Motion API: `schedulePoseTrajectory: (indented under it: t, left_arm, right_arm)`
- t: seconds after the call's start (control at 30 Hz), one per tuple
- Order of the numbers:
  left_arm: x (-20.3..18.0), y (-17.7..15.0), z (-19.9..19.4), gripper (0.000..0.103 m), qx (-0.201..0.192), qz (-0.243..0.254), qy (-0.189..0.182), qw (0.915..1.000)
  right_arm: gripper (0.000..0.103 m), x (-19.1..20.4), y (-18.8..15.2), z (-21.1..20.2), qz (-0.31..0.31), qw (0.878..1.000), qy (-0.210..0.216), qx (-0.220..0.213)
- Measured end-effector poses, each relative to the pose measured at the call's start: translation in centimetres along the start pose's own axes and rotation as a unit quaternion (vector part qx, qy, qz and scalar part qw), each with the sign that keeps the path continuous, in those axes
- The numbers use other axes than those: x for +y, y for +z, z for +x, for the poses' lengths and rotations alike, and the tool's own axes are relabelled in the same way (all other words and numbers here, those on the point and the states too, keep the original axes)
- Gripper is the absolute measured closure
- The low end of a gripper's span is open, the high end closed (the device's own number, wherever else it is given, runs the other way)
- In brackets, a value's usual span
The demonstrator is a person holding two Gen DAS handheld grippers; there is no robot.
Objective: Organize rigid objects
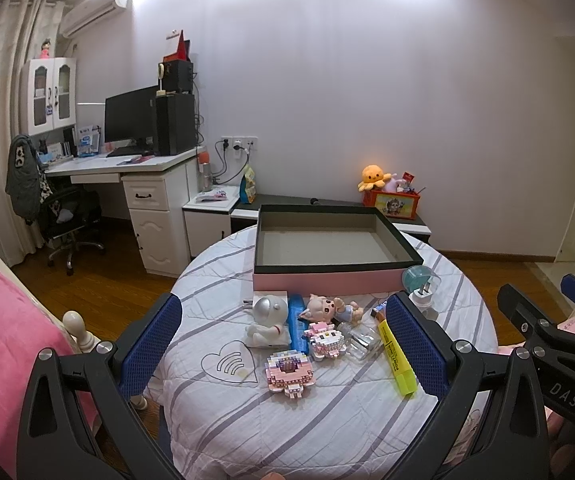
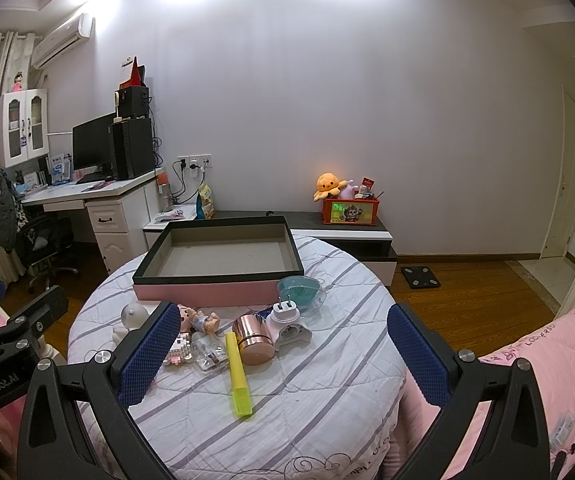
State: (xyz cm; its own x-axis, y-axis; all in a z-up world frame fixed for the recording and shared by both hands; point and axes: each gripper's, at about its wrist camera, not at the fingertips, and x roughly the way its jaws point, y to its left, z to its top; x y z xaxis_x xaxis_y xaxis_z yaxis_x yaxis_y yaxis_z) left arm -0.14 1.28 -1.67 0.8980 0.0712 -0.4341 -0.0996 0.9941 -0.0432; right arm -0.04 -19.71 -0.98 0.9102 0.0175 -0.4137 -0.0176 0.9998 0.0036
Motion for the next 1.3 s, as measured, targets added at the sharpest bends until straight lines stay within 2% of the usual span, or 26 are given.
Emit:
schedulePoseTrajectory:
  t: [0.3,0.57,0.8,1.03,1.2,1.3]
  left_arm:
    - [0.4,-1.4,1.7,0.0,0.017,0.002,-0.001,0.9998]
    - [1.4,-5.0,6.3,0.0,0.08,0.002,0.003,0.9968]
    - [1.4,-8.1,11.0,0.0,0.143,0.003,-0.005,0.9897]
    - [1.4,-8.9,13.2,0.0,0.167,-0.001,-0.006,0.9859]
    - [1.3,-9.1,14.7,0.0,0.175,-0.007,-0.005,0.9846]
    - [1.1,-9.1,15.3,0.0,0.176,-0.005,-0.007,0.9843]
  right_arm:
    - [0.0,-0.2,-0.8,1.7,0.001,1.0,0.0,0.017]
    - [0.0,0.1,-4.0,6.8,-0.009,0.996,0.013,0.085]
    - [0.0,0.9,-7.3,10.9,-0.021,0.988,0.039,0.145]
    - [0.0,0.7,-8.8,13.5,-0.019,0.984,0.052,0.172]
    - [0.005,1.4,-9.3,14.7,-0.025,0.98,0.075,0.185]
    - [0.018,1.9,-9.3,15.6,-0.03,0.977,0.087,0.194]
